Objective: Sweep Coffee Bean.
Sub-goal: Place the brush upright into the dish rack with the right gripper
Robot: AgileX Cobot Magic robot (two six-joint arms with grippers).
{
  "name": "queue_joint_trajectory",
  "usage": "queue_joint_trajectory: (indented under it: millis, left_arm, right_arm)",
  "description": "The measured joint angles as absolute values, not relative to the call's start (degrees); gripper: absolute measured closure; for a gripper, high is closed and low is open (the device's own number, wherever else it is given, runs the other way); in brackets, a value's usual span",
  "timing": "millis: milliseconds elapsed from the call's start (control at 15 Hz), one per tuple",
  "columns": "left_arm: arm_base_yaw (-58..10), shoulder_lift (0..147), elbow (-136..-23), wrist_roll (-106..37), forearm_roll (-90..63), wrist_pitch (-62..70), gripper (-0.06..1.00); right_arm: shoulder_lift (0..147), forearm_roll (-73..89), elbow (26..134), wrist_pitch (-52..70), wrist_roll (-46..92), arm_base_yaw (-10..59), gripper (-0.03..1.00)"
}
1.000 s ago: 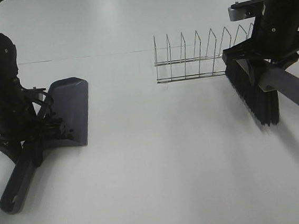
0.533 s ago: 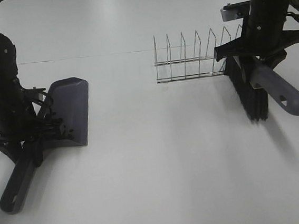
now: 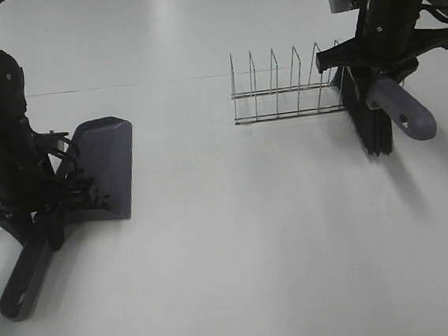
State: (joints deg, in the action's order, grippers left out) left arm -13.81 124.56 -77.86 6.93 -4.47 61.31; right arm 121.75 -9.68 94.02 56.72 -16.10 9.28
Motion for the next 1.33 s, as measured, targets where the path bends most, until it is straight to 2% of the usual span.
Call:
queue_joint_trajectory:
  millis: [467,1267,1333]
  left_arm:
    - [-13.81,124.56,-77.86,6.93,-4.47,61.31,0.61]
    - [-13.81,124.56,-77.86,6.93,-4.47,61.25,0.61]
    - [-13.81,124.56,-77.86,6.93,-4.47,61.19,0.61]
  right_arm:
    - [125.48,-9.51,99.01,54.14,-17.07,7.96,0.65]
    - [126.97,-9.11,99.18,51.62,-17.48,7.51,0.65]
    - [126.97,-9.05,99.18,51.62,-17.48,7.51,0.62]
